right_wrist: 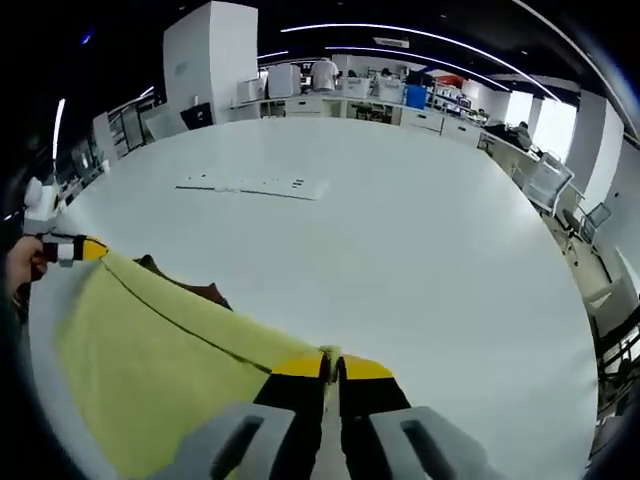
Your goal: Fold the garment on the visible template until the final outline fits inside the template.
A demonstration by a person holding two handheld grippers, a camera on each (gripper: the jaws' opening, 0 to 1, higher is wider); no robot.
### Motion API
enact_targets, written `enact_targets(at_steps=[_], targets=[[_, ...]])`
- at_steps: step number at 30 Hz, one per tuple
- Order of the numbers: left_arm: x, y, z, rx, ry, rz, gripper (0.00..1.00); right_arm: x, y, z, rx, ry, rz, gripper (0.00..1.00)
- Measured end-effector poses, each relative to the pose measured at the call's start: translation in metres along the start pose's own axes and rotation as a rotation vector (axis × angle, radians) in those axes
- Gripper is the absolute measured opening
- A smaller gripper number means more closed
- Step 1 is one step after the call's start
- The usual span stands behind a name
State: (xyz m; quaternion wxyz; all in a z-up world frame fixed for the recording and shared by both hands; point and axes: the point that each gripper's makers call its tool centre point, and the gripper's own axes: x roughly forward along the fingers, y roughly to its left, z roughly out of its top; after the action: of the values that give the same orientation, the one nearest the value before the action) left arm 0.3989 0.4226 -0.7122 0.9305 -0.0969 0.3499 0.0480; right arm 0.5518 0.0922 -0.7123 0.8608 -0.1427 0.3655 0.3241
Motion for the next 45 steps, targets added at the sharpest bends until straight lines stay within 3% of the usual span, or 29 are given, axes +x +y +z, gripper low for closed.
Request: enact_targets(at_steps=[2,5,9,12,14,19,25,33,36,45], targets=[[-0.004,0.001,-0.001,0.088,0.019,-0.009,0.1,-0.004,0.0,0.003,-0.008,-0.012,0.006,0.1],[-0.008,0.0,0.004,0.202,-0.017,-0.022,0.14,-0.008,0.001,0.005,-0.034,-0.022,0.027,0.14],[-0.015,-0.008,0.0,0.218,-0.028,-0.092,0.19,-0.015,0.006,0.002,-0.07,-0.023,0.056,0.2],[-0.015,-0.005,-0.007,0.299,-0.012,-0.086,0.21,-0.015,0.006,-0.001,-0.135,-0.01,0.06,0.21],[-0.011,-0.005,-0.011,0.312,-0.002,-0.085,0.22,-0.013,0.005,-0.004,-0.172,0.001,0.055,0.21],[0.001,-0.005,-0.008,0.328,-0.012,-0.083,0.22,-0.004,0.003,-0.001,-0.137,-0.017,0.059,0.21],[0.014,-0.001,0.003,0.317,-0.032,-0.047,0.2,0.007,0.0,0.011,-0.04,-0.063,0.044,0.21],[0.022,0.011,0.014,0.198,-0.073,0.007,0.21,0.015,-0.009,0.014,0.028,-0.083,0.006,0.21],[0.02,0.011,0.017,0.109,-0.097,-0.011,0.21,0.016,-0.013,0.015,0.051,-0.086,0.005,0.21],[0.0,0.009,0.018,0.083,-0.089,0.004,0.26,0.002,-0.007,0.017,0.07,-0.081,0.028,0.26]])
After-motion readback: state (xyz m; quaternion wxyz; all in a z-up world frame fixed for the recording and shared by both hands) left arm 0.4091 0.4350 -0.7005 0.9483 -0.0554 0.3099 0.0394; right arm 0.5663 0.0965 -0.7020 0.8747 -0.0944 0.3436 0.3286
